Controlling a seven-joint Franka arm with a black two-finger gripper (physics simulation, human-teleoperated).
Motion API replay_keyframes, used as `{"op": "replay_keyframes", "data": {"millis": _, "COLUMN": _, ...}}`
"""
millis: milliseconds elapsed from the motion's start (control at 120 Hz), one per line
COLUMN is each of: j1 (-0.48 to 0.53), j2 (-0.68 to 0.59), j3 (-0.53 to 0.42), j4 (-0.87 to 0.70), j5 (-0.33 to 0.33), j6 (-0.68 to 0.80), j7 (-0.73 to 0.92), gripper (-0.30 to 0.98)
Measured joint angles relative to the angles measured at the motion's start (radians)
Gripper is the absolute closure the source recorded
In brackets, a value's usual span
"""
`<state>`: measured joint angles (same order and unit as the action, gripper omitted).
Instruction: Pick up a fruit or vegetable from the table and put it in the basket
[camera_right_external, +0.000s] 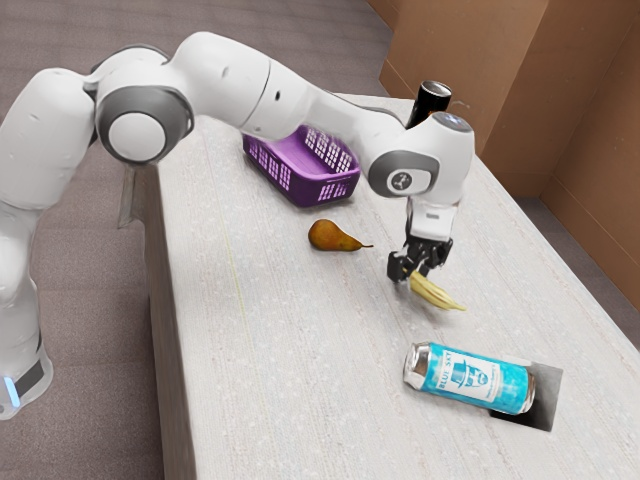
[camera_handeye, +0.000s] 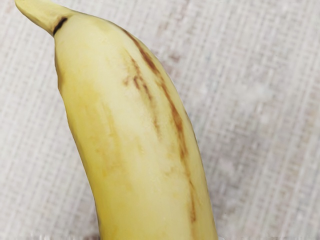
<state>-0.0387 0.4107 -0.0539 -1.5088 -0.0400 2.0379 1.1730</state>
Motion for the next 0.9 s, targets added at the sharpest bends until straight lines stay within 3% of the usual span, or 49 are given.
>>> {"op": "replay_keyframes", "data": {"millis": 183, "j1": 0.000, "j2": -0.094, "j3": 0.053, "j4": -0.001, "j5": 0.000, "j6": -0.080, "j7": -0.019, "gripper": 0.53}}
{"op": "replay_keyframes", "data": {"millis": 375, "j1": 0.001, "j2": -0.206, "j3": 0.201, "j4": 0.000, "j5": 0.010, "j6": -0.194, "j7": -0.058, "gripper": 0.52}}
{"op": "replay_keyframes", "data": {"millis": 900, "j1": 0.014, "j2": -0.235, "j3": 0.509, "j4": 0.028, "j5": 0.026, "j6": -0.376, "j7": -0.179, "gripper": 0.53}}
